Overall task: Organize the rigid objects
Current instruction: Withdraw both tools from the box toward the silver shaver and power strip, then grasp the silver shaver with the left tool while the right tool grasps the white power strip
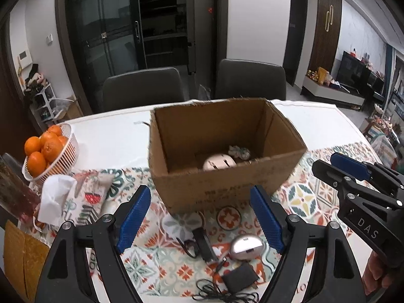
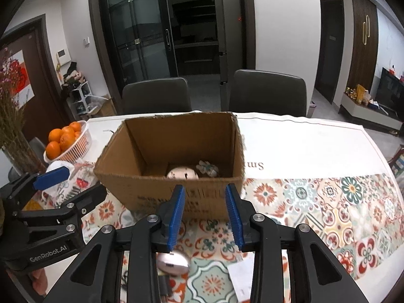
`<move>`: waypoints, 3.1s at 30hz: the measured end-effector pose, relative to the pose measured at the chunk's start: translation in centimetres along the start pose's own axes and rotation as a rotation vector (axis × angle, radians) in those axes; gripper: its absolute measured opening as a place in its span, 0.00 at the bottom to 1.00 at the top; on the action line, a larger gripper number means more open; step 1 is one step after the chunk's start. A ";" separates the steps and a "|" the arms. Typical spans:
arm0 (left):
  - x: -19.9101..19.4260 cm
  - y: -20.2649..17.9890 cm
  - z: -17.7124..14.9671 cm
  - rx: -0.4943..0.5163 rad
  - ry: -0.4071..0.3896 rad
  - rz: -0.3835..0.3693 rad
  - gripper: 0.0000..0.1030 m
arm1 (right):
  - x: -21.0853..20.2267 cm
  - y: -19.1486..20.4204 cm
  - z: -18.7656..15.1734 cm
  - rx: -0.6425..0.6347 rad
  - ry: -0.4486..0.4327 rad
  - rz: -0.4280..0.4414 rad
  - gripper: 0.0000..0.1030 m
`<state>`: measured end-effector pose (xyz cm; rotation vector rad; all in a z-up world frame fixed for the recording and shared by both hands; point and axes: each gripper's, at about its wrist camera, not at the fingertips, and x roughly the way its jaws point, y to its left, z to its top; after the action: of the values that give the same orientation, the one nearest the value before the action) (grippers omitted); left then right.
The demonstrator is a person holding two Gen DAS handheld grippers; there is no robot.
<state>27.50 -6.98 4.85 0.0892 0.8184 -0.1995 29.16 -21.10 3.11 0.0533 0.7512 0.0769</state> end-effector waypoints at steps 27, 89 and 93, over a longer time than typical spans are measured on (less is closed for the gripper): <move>3.1 -5.0 -6.8 0.005 0.173 -0.088 0.79 | 0.0 -4.4 -7.9 0.077 0.128 -0.022 0.50; 12.2 -6.6 -10.3 0.019 0.355 -0.049 0.62 | 7.4 -6.4 -13.0 0.076 0.312 -0.059 0.48; 11.1 -6.4 -10.1 0.022 0.331 -0.047 0.62 | 6.7 -6.1 -12.7 0.074 0.290 -0.057 0.48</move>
<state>26.31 -13.21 -10.19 0.1259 1.1488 -0.2420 25.67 -26.27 -11.18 0.0924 1.0450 0.0020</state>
